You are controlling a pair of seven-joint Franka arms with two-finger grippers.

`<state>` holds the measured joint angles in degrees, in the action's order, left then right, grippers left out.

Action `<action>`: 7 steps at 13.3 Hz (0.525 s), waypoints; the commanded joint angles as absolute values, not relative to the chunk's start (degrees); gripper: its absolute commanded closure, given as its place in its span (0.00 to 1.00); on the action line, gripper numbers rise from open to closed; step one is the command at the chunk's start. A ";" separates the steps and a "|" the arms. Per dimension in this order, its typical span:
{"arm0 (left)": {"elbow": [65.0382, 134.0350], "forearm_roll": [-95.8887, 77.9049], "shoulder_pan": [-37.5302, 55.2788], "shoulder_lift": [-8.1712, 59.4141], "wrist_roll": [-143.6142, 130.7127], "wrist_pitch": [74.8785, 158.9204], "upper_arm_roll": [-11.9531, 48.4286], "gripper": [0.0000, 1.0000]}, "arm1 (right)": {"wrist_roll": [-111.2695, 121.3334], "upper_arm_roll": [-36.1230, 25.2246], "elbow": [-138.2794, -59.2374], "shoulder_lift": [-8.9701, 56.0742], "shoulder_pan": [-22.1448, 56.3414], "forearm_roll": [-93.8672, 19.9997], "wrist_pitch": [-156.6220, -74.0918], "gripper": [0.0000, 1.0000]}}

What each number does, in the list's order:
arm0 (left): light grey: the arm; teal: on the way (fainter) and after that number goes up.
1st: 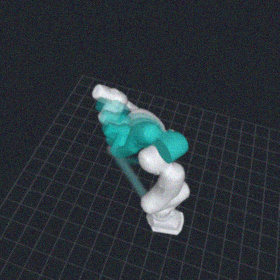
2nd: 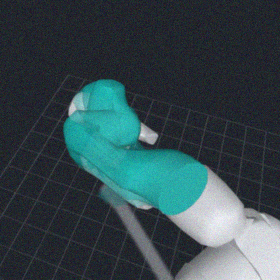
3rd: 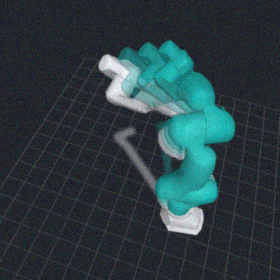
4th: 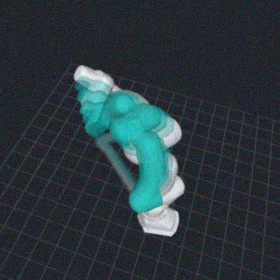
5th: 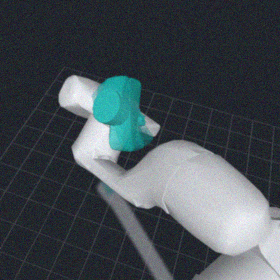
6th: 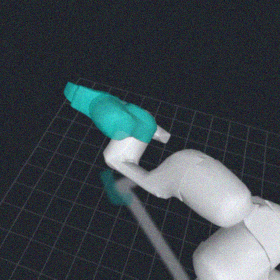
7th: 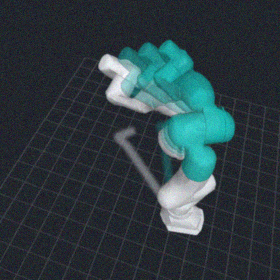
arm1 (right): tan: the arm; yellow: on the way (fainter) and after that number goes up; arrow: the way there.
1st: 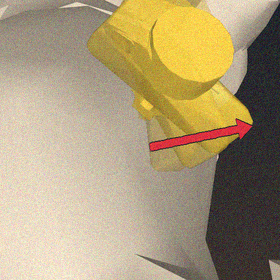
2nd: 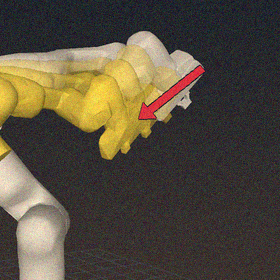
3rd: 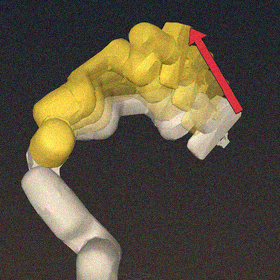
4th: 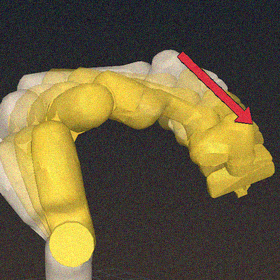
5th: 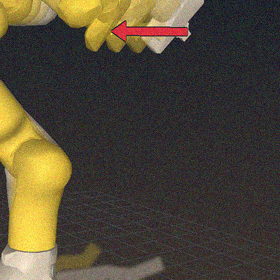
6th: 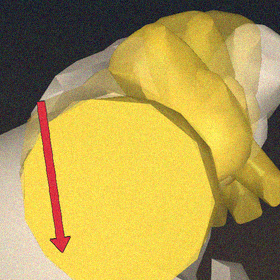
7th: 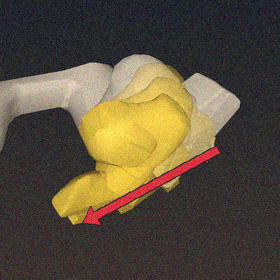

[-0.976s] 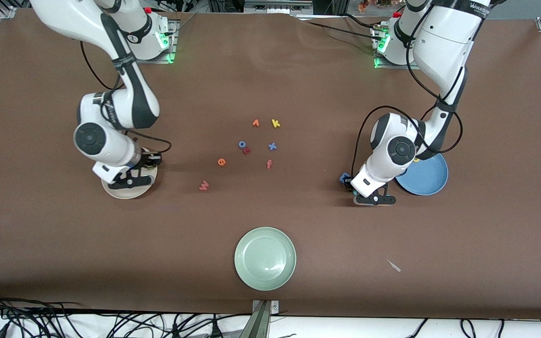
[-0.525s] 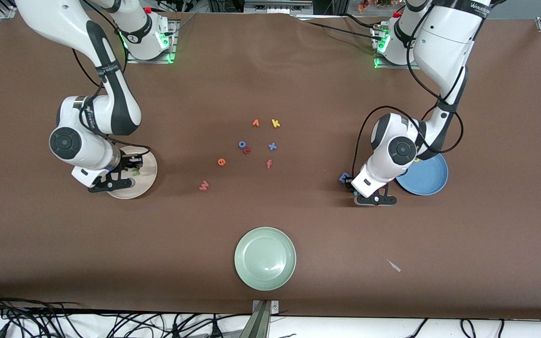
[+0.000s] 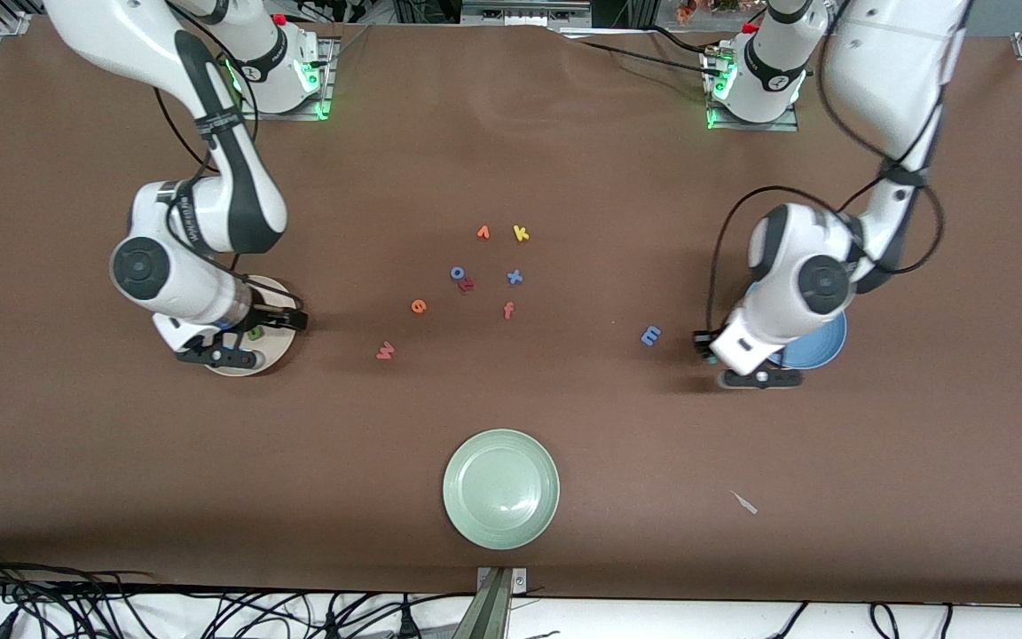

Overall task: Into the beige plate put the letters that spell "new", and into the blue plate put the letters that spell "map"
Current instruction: 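Release the teal P into the blue plate with the left gripper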

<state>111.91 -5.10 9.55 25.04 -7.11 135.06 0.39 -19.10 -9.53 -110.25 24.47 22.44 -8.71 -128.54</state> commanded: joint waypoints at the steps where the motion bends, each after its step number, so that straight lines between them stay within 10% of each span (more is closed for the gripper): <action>1: 123.37 -4.39 2.57 15.23 2.08 134.56 0.97 0.83 | -33.35 -5.64 -104.17 28.64 22.59 -9.49 -128.32 0.00; 4: 129.10 -4.31 -0.52 12.05 5.53 134.56 0.88 0.78 | -44.79 -2.30 -99.07 33.20 22.59 -9.49 -129.02 0.00; 7: 129.73 -4.31 -0.79 11.95 5.45 134.65 0.97 0.37 | -51.14 -1.49 -94.05 38.48 23.28 -9.32 -131.74 0.00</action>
